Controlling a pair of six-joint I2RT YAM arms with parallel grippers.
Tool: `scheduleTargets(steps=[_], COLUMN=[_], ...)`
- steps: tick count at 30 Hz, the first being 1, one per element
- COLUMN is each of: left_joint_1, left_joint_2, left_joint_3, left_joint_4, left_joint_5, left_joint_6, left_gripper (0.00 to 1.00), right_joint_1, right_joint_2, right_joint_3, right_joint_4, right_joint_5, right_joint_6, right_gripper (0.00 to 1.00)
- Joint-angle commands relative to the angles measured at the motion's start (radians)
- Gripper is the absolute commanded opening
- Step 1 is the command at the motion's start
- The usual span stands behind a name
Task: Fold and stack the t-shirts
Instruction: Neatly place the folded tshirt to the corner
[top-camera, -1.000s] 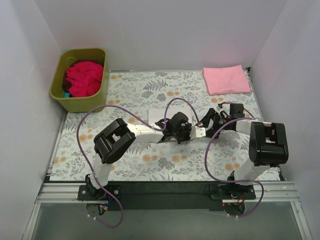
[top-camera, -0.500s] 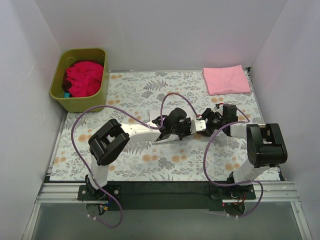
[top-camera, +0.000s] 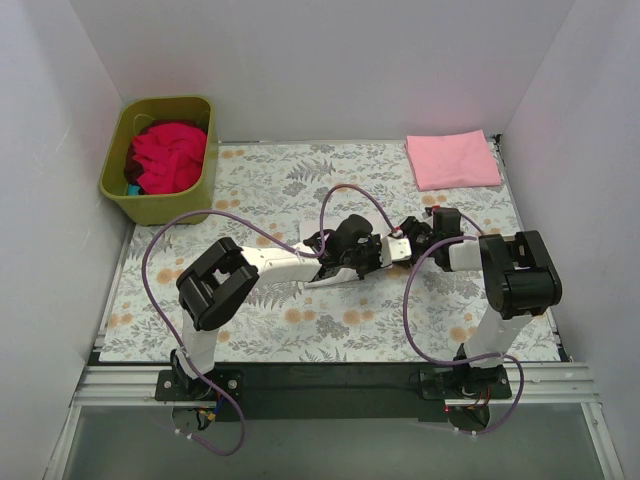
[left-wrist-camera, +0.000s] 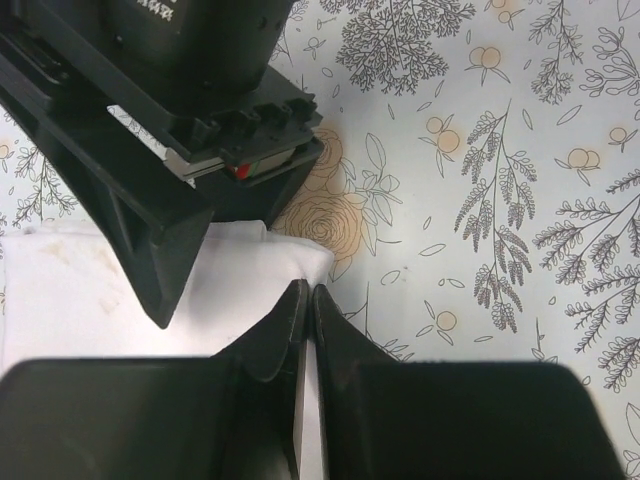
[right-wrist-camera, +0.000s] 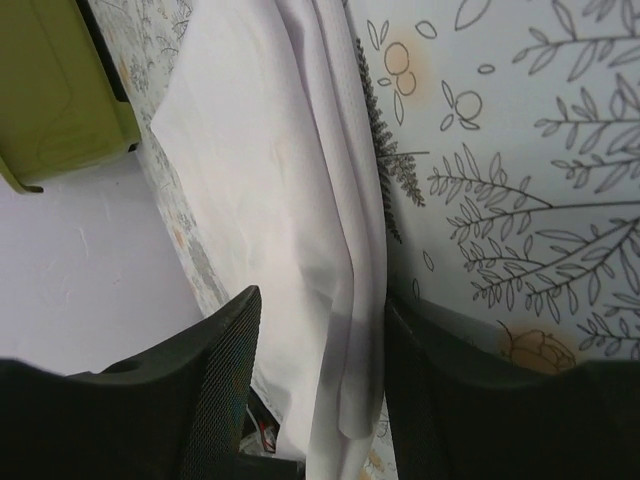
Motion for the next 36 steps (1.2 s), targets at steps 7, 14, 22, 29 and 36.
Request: scheduleTargets(steps=[7,14,22,29,36], left_joint_1=[0.007,0.014,0.024,0.102,0.155], left_joint_2=[-0.062,-0.049,-0.106,-0.271,-0.393], left_joint_3=[0.006,0.001,0.001,-0.039,-0.103], left_joint_4=[0.027,0.037,-0.028,-0.226,-0.375], left_joint_5=[0.025,0.025,-0.012,0.046,0.048], left_joint_6=[-0.008,-0.016,-0.056,-0.205,-0.315], left_gripper=[0.00,0.00,0.35,0.71,0.88], right_joint_1=[0.028,0.051,0.053,0.050,0.036], right_joint_2=[0.080,0.142,0.159,0.167,0.317], right_joint_3=[0.050,0.064,0.151,0.480,0.812], right_joint_4=[0.094,0.113,0.110,-0.149,-0.376], right_joint_5=[0.038,0.058,0.057,0.112,0.217], right_joint_6=[0.008,0.000,-0.119,-0.542,-0.851], right_gripper=[0.52,0.49,0.01,0.01,0.01])
